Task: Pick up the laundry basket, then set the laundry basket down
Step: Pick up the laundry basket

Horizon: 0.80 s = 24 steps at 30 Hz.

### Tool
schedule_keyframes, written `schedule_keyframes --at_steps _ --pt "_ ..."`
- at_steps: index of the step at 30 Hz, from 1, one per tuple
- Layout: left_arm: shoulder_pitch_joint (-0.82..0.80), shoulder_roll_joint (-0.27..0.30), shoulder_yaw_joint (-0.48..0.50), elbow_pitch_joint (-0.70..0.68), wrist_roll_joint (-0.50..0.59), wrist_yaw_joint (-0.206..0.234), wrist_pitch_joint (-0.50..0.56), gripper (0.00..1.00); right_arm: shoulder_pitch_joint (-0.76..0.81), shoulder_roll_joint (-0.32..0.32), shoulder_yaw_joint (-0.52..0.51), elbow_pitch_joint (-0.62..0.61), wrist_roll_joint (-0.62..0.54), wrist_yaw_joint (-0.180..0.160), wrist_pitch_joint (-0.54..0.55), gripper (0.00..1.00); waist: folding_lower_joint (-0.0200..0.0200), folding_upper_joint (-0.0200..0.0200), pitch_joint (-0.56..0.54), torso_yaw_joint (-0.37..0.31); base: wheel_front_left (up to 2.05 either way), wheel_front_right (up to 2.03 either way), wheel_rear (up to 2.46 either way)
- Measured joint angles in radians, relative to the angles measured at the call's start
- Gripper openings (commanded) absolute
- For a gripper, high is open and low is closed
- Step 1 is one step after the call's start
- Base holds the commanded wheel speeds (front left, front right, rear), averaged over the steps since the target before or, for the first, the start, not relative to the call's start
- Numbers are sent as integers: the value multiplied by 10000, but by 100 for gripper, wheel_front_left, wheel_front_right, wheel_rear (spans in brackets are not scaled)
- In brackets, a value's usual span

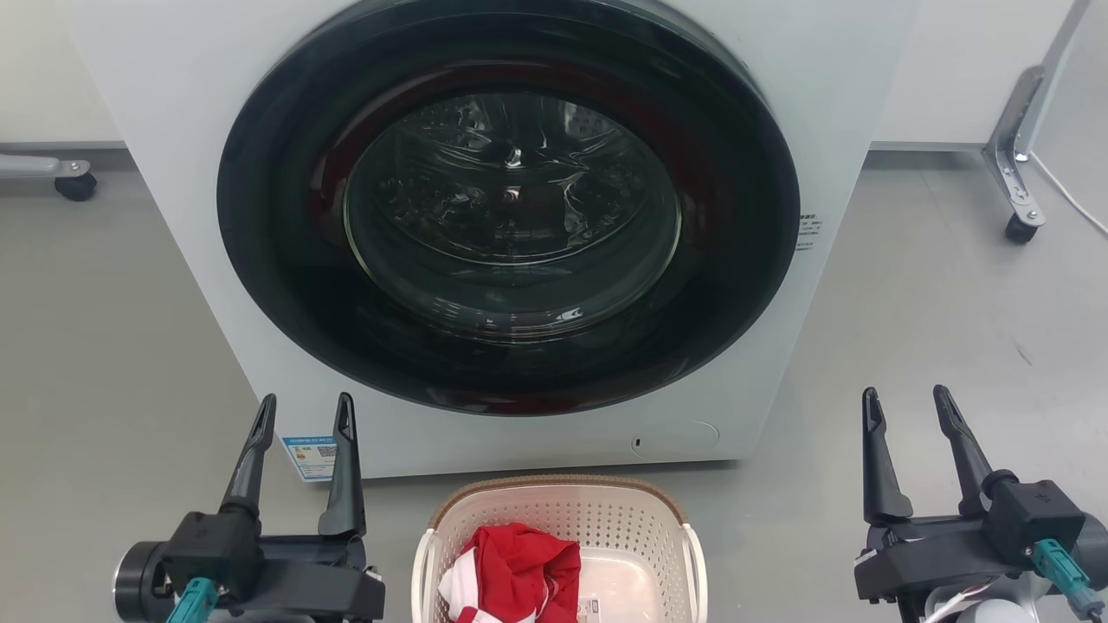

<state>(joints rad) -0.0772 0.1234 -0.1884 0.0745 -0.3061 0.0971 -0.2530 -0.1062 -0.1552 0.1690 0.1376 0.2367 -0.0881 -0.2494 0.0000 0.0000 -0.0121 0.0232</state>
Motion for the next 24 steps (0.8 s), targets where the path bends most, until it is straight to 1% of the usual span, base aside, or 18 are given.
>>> schedule_keyframes --at_steps 5,8,24 --pt "0 -13 35 0 -6 -4 0 100 27 50 -50 -21 -42 6 0 100 0 0 -1 11 0 0 0" --pt "0 -19 48 0 -6 -4 0 100 46 59 -71 -23 -73 86 0 100 0 0 -4 18 0 0 0" --pt "29 -59 105 54 -19 -15 0 100 154 171 -221 -19 -265 192 0 100 0 0 -8 28 0 0 0"
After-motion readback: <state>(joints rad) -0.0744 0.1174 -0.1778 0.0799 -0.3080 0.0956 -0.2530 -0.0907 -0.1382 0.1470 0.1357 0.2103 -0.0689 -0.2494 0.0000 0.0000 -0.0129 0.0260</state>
